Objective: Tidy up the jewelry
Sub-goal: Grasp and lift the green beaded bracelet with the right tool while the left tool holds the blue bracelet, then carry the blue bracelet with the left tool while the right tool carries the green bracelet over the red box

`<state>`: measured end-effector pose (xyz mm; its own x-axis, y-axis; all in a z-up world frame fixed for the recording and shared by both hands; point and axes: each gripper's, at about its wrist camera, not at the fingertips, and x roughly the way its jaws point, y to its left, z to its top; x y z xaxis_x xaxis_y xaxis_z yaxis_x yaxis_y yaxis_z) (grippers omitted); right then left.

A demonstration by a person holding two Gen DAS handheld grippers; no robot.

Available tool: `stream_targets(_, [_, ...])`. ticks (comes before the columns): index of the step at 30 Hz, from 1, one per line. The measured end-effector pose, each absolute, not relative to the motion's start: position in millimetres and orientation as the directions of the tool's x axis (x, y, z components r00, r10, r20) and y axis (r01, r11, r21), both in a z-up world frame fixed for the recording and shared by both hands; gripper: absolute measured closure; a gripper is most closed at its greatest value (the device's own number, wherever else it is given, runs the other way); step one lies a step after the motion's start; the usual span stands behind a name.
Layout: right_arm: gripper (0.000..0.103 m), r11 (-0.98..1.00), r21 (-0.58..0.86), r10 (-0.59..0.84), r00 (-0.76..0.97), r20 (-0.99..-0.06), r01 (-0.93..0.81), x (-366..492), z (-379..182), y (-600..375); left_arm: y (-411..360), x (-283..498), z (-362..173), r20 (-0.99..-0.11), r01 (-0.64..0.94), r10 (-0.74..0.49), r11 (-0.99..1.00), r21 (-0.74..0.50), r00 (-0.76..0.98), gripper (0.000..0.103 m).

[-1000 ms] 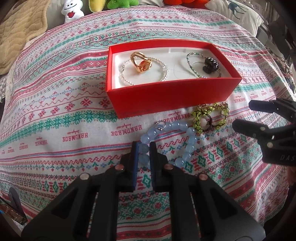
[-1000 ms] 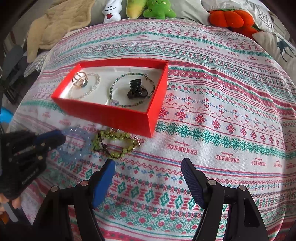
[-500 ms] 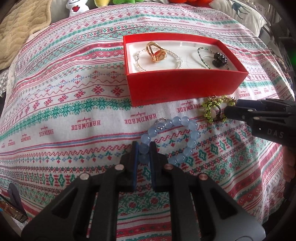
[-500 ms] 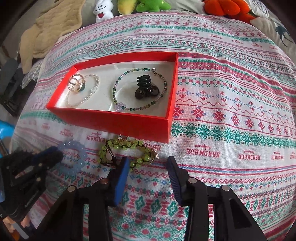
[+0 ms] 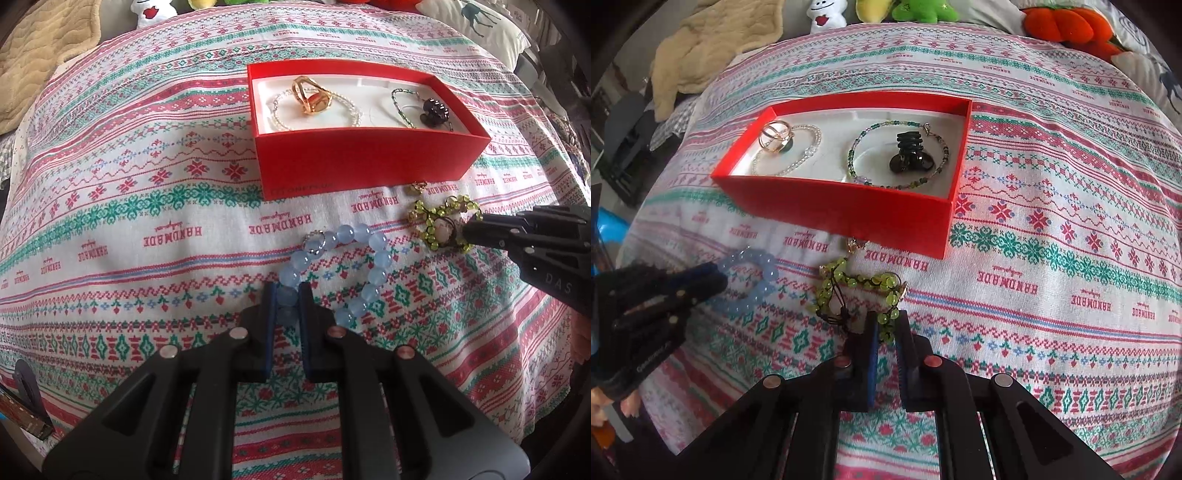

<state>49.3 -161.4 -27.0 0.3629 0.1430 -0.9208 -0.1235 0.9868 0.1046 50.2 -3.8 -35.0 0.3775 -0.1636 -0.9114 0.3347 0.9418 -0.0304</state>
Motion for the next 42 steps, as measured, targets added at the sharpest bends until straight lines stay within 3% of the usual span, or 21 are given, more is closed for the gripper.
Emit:
stream_targets(22, [0.095,0.973,0.166,0.224,0.506,-0.833,-0.159,23,49,-184,-6,39,29,-0.838,0.38,-0.311,0.915,-0.136,0.448,0.09])
stream_targets(42, [0.094,0.966,0.214,0.258,0.57,-0.781,-0.143,29,78,-188,-31,57,83,-0.727,0.391,-0.414,0.895,-0.215,0.547,0.09])
